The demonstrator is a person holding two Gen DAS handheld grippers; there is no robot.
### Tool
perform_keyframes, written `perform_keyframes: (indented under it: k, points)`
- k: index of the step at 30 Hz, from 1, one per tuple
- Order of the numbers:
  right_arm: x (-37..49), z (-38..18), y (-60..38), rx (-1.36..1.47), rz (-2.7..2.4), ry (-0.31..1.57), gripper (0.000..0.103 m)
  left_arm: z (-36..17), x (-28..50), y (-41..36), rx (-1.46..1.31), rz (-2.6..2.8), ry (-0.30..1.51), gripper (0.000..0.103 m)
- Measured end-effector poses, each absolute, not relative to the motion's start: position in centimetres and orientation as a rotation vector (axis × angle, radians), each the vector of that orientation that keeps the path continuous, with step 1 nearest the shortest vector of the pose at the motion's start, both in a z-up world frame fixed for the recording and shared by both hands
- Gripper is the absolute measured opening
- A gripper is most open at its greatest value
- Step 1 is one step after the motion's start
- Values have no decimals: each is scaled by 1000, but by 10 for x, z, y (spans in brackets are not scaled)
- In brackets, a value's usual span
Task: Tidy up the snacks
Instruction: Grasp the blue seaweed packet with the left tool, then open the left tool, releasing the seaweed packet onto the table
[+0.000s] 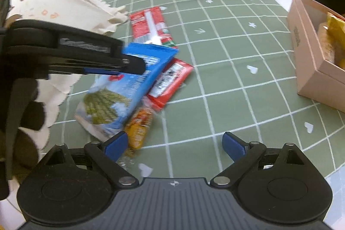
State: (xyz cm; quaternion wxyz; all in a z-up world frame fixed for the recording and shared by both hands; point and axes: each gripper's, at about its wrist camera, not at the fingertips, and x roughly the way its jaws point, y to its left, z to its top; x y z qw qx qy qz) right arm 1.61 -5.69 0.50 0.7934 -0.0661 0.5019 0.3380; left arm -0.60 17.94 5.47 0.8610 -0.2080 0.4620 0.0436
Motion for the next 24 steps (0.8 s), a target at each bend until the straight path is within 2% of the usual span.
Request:
perform_keyframes:
  k: [7, 24]
  points:
    - [26, -1, -72, -156, 640, 1066, 95, 66, -14, 198, -449, 143, 916, 45]
    - [25, 14, -81, -108, 668, 1039, 95, 48, -15, 185, -584, 20, 1003, 44]
